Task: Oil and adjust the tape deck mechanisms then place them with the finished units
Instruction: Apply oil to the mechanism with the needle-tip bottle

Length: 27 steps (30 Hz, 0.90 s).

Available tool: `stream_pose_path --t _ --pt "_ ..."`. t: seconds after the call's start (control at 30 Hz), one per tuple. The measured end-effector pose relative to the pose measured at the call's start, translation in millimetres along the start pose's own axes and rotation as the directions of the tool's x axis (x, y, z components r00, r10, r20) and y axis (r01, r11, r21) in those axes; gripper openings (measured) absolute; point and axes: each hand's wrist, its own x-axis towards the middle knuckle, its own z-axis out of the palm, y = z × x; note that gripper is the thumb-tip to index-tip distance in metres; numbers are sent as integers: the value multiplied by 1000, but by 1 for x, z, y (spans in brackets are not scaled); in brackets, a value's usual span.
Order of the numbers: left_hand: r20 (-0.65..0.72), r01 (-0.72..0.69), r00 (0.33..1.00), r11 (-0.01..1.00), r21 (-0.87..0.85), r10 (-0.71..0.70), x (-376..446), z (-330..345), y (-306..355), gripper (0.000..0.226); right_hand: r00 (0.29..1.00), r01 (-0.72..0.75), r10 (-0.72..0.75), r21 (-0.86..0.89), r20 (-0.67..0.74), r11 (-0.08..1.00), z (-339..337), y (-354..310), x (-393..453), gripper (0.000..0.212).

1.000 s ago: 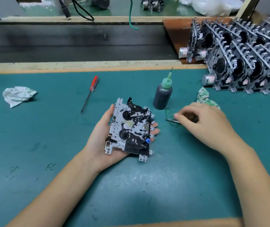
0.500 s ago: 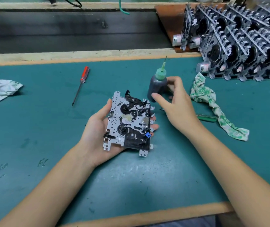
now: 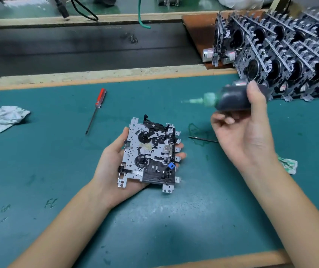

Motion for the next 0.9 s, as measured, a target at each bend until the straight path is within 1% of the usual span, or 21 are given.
stream_pose_path --t 0.07,0.13,0.2,0.27,0.37,0.53,0.67,0.9 --pt "25 22 999 1000 -14 -21 1 -1 0 87 1000 2 -1 -82 3 997 2 2 -3 23" --pt "32 43 999 999 -9 -42 2 -3 0 86 1000 28 -26 -215 14 976 3 8 -6 25" --pt "62 39 997 999 5 -39 3 -2 0 88 996 87 -92 -318 -1 944 4 13 -9 27" --pt "90 29 995 999 14 -30 3 -1 1 89 988 142 -155 -372 -6 918 4 16 -11 30" --pt "120 46 992 999 6 -47 4 -2 2 88 981 177 -194 -422 2 889 5 18 -13 29" --pt "170 50 984 999 5 -51 6 -2 2 90 981 174 -192 -453 6 874 2 20 -12 26" --pt "170 67 983 998 -11 -64 6 -3 2 89 980 181 -196 -499 23 847 1 22 -12 29" --pt "147 74 987 997 -23 -69 6 -3 2 87 982 170 -189 -522 15 836 -2 24 -10 29"
